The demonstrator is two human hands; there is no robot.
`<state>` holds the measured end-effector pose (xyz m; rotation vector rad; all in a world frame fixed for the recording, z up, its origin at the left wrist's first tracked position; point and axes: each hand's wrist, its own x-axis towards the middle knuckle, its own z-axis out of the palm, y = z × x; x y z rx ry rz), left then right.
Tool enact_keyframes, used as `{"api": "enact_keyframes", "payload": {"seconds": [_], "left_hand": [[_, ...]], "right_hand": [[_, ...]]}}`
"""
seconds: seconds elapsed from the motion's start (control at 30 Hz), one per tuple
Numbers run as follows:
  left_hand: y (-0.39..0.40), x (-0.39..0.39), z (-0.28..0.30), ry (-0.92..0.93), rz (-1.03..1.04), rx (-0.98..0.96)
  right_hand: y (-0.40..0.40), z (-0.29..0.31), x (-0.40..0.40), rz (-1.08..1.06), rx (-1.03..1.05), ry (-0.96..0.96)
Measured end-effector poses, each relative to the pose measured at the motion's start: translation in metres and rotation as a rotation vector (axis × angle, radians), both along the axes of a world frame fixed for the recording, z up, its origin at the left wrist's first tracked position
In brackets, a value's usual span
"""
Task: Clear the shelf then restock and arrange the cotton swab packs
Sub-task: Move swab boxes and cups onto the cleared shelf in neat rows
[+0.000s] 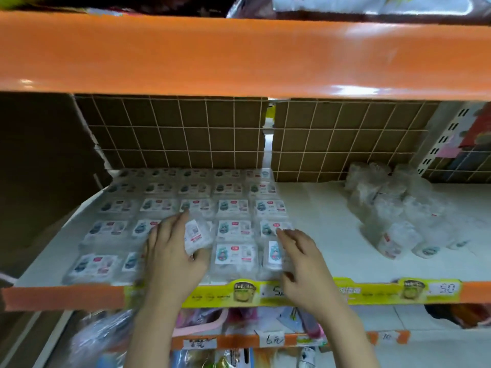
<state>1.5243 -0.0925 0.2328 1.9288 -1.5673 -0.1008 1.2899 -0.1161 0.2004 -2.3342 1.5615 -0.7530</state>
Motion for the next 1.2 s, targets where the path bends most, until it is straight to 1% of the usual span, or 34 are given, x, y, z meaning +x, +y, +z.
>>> {"api": "enact_keyframes", "payload": {"seconds": [0.17, 0.27, 0.4, 0.47, 0.6, 0.67, 0.8, 0.93, 1.07, 1.2], "left_hand": [[0.001, 0.01, -0.001, 0.013, -0.036, -0.035], [0.002, 0.016, -0.005, 0.024, -0.058, -0.015], [0.006, 0.027, -0.009, 0.013, -0.105, 0.049], [0.008, 0.036, -0.009, 0.012, -0.112, 0.075], [0.014, 0.048, -0.009, -0.007, -0.111, 0.063], [0.016, 0.051, -0.012, -0.027, -0.128, 0.066], [0.02, 0.046, -0.013, -0.005, -0.244, 0.106], [0.017, 0.038, -0.015, -0.025, -0.33, 0.138], [0.011, 0.031, -0.024, -0.105, -0.335, 0.192], [0.009, 0.033, -0.029, -0.054, -0.348, 0.179]], "right_hand": [[0.002, -0.008, 0.011, -0.015, 0.064, 0.044], [0.006, -0.003, 0.01, -0.022, 0.113, 0.079], [0.005, 0.006, 0.011, -0.039, 0.096, -0.008], [-0.002, 0.01, 0.018, -0.059, 0.076, -0.014], [-0.023, 0.018, 0.05, -0.113, 0.023, 0.039], [-0.032, 0.018, 0.067, -0.123, 0.02, 0.104], [-0.037, 0.01, 0.084, -0.141, 0.038, 0.229], [-0.037, 0.007, 0.084, -0.156, 0.029, 0.247], [-0.037, 0.007, 0.085, -0.156, 0.037, 0.251], [-0.035, 0.008, 0.084, -0.154, 0.045, 0.241]]}}
